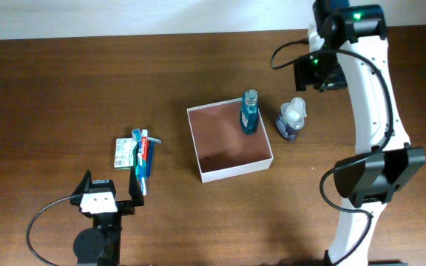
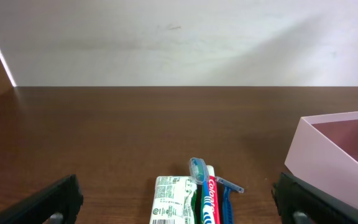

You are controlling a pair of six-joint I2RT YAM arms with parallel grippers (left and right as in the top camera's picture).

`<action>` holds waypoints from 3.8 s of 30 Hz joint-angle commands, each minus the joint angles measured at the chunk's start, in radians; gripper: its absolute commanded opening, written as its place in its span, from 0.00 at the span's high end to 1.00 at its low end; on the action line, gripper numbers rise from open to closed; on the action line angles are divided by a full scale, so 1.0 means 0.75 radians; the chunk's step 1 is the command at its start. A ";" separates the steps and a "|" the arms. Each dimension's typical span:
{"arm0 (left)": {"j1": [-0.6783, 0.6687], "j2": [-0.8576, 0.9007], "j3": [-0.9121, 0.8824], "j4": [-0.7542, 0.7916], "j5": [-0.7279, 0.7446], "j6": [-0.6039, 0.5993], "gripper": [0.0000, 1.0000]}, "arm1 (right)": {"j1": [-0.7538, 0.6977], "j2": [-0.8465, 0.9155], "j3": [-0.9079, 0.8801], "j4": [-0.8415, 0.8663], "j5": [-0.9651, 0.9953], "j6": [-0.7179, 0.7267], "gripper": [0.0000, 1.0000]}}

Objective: Pack container
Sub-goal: 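Lower the right gripper onto the purple soap pump bottle top, then lift the soap pump bottle and move it over the box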

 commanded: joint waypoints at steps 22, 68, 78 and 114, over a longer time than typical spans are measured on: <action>0.006 -0.010 -0.009 0.001 0.015 0.020 0.01 | 0.009 0.005 -0.296 0.156 -0.183 -0.341 0.45; 0.006 -0.010 -0.009 0.001 0.015 0.020 0.01 | 0.010 -0.121 0.009 -0.063 -0.184 -0.127 0.79; 0.006 -0.010 -0.009 0.001 0.015 0.020 0.01 | 0.027 -0.265 0.137 -0.062 -0.265 -0.024 0.79; 0.006 -0.010 -0.009 0.001 0.015 0.020 0.01 | 0.400 -0.390 -0.258 -0.031 -0.175 0.125 0.79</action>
